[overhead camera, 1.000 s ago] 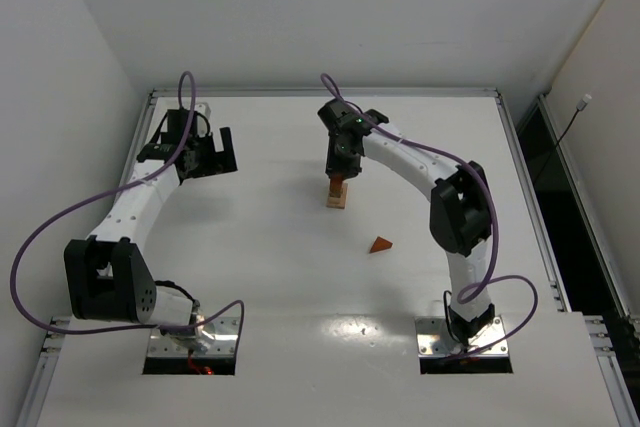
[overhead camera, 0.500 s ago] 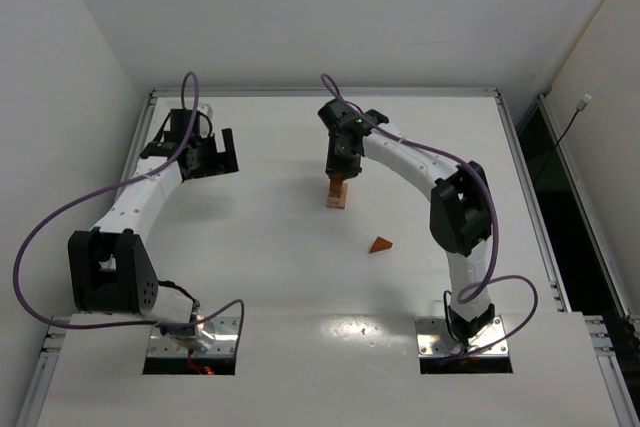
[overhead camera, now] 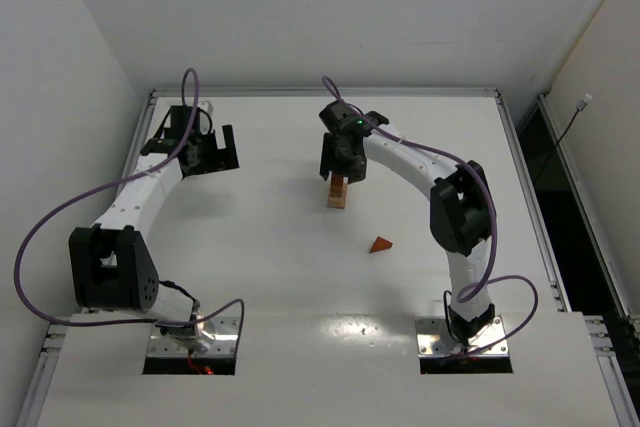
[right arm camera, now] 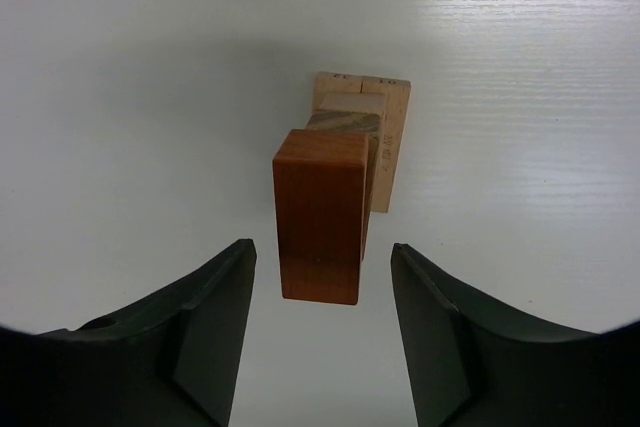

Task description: Build the wood block tower

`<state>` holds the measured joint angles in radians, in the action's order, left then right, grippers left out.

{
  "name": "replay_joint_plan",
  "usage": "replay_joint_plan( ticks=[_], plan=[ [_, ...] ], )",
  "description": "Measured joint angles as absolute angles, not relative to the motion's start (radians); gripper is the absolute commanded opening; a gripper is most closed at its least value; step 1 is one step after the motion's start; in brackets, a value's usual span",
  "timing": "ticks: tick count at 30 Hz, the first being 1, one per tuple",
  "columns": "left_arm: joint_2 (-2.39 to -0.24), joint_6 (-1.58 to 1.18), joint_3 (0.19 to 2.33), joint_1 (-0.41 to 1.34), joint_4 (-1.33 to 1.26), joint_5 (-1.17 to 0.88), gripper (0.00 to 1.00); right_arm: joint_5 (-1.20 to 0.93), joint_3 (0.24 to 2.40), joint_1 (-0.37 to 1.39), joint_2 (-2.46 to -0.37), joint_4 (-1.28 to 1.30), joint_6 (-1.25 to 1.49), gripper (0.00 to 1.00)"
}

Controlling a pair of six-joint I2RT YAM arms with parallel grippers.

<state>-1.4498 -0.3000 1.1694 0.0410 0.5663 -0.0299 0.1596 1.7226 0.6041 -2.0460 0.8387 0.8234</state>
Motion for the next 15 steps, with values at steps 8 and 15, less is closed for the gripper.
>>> replay_joint_plan(
  ticks=[8,15],
  plan=[
    [-1.456,-0.3,1.17,0.041,0.567,-0.03,1.0,0.12,1.72,0.603,-2.045,0.8,0.789,0.63],
    [-1.446,-0.299,1.16,0.041,0.567,-0.015,1.0,0.063,1.542,0.583,-1.898,0.678,0.573,0.67]
  ],
)
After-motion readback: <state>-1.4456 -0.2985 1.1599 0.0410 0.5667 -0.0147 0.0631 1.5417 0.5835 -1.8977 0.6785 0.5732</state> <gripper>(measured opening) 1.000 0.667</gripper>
